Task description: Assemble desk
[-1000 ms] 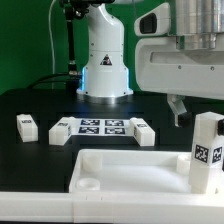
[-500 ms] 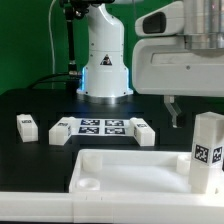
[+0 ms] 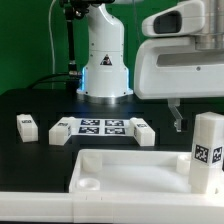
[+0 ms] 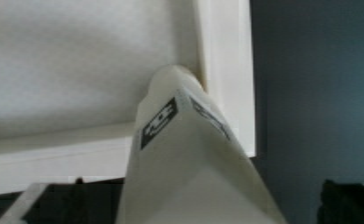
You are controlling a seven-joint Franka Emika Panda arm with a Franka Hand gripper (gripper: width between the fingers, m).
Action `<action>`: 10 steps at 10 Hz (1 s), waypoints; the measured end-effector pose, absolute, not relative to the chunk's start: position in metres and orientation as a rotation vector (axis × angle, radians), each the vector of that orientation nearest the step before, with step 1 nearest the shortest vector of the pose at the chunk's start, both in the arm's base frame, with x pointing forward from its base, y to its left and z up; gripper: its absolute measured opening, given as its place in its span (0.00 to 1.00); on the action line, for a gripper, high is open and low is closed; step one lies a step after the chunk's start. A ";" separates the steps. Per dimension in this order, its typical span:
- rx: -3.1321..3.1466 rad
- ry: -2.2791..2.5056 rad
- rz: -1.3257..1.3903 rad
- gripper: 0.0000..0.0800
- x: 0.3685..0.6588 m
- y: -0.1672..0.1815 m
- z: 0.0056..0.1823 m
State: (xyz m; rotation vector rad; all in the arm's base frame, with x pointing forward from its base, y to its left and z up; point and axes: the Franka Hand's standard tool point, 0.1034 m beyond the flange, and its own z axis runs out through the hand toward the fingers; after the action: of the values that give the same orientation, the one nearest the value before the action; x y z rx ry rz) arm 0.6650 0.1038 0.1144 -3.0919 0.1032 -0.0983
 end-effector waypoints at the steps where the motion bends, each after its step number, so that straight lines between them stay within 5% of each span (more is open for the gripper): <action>1: -3.113 -0.091 -0.110 0.81 0.665 0.106 0.114; 7: -3.034 -0.790 -0.116 0.81 0.666 0.102 0.114; 9: -3.019 -0.850 -0.116 0.48 0.666 0.101 0.114; 10: -3.019 -0.850 -0.116 0.48 0.666 0.101 0.114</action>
Offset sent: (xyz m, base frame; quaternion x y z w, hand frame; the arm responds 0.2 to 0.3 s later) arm -0.0041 -0.0003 0.0004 -0.0053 0.0014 -0.2183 0.9759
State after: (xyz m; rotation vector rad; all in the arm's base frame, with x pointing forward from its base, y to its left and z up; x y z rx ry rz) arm 0.6657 0.1011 0.1139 -3.0193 -0.8502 -0.1158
